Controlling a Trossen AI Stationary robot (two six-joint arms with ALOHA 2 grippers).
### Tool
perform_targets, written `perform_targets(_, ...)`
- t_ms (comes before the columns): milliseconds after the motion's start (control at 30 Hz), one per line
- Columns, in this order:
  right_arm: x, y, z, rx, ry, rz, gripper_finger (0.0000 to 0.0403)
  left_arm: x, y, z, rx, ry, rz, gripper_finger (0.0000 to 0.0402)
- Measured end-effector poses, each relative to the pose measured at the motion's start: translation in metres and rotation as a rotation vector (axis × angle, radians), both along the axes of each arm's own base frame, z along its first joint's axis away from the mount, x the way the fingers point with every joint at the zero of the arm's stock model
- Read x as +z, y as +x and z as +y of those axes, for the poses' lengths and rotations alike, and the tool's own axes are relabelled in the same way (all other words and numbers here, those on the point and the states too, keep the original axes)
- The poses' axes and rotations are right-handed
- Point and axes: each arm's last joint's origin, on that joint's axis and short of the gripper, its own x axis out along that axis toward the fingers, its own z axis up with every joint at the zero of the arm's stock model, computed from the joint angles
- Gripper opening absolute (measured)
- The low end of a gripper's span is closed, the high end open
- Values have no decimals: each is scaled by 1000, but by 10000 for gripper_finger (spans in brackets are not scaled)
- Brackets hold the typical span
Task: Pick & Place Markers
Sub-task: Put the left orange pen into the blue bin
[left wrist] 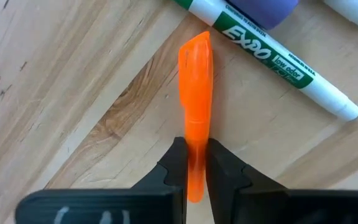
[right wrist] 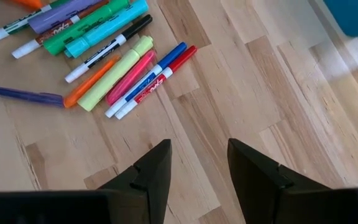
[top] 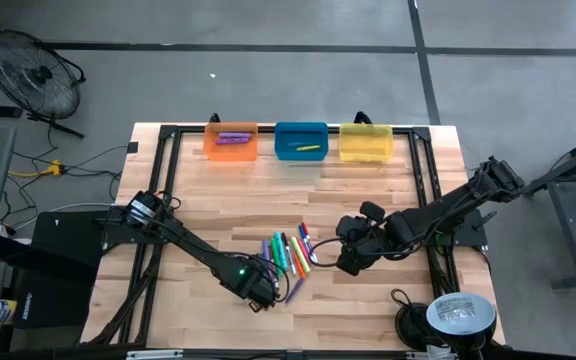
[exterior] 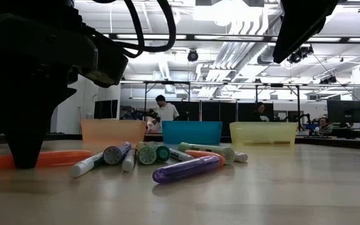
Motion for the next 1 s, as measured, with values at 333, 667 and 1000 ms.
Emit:
perform_targets(333, -4, -21, -1, -8, -87, 174, 145, 17, -3, 3, 0, 11, -48, 28)
perform_targets(667, -3, -40, 15, -9, -182, 187, 145, 29, 5, 28, 59, 68, -84, 27)
perform_targets(1000, -18, -64, 12, -38, -165, 181, 145, 61, 24, 73, 89, 62, -206, 27)
